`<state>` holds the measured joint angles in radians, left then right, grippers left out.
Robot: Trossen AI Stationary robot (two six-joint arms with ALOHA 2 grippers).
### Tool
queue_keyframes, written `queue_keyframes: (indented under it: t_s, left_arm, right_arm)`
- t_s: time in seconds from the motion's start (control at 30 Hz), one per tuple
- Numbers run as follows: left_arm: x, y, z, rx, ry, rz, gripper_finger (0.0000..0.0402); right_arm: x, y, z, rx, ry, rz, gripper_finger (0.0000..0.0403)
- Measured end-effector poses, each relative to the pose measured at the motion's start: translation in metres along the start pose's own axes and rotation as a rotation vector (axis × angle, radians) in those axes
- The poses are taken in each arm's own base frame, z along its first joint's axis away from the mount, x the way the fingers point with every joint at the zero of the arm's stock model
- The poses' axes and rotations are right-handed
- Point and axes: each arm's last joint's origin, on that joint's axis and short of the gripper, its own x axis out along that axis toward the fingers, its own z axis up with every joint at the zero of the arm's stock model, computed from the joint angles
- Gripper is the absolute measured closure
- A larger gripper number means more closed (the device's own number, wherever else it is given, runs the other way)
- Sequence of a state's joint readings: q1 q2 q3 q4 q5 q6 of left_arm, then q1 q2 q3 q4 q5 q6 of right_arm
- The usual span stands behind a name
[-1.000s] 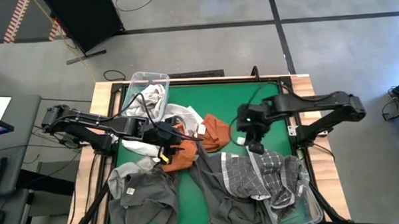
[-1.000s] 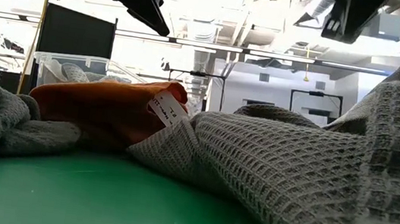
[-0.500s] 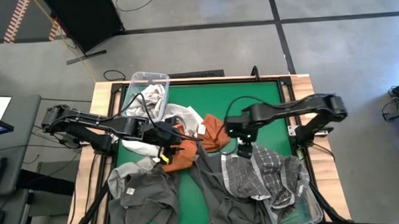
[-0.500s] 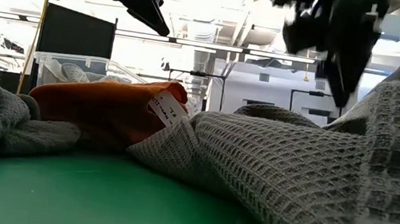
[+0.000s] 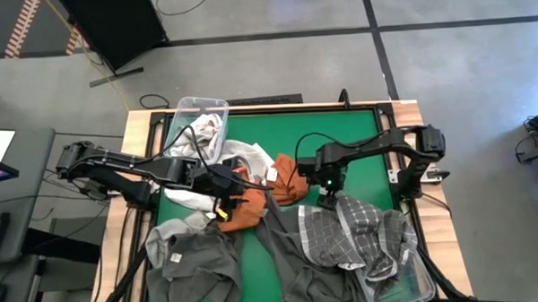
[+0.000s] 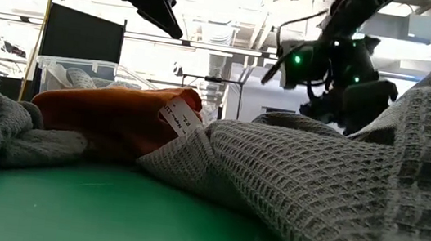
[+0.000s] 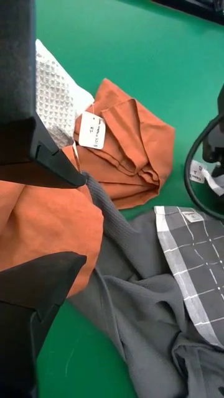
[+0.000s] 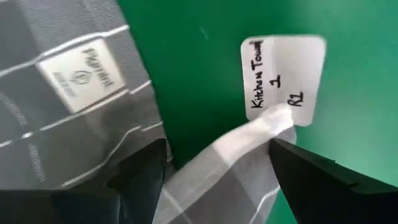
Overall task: Sort towels by color in basket
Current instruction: Put the gray patterned towel into the bottom transparent bin
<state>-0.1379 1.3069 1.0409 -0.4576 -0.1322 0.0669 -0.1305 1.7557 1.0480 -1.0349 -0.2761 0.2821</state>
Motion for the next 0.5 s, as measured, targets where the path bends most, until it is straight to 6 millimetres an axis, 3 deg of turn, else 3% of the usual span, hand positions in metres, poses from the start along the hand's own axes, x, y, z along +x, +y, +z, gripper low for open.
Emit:
queue_keyframes:
  t_s: [0.3, 0.4, 0.5]
  left_arm:
    - [0.000, 0.000, 0.000, 0.000, 0.001, 0.000, 0.0234]
    - [0.000, 0.000, 0.000, 0.000, 0.000, 0.000, 0.0234]
    - [0.000, 0.000, 0.000, 0.000, 0.000, 0.000, 0.0234]
  right_arm:
    - [0.024, -0.007, -0.006, 0.009, -0.030, -0.001, 0.0095]
    - [0.025, -0.007, -0.006, 0.008, -0.041, -0.054, 0.0123]
    - [0.026, -0.006, -0.007, 0.015, -0.049, -0.082, 0.0178]
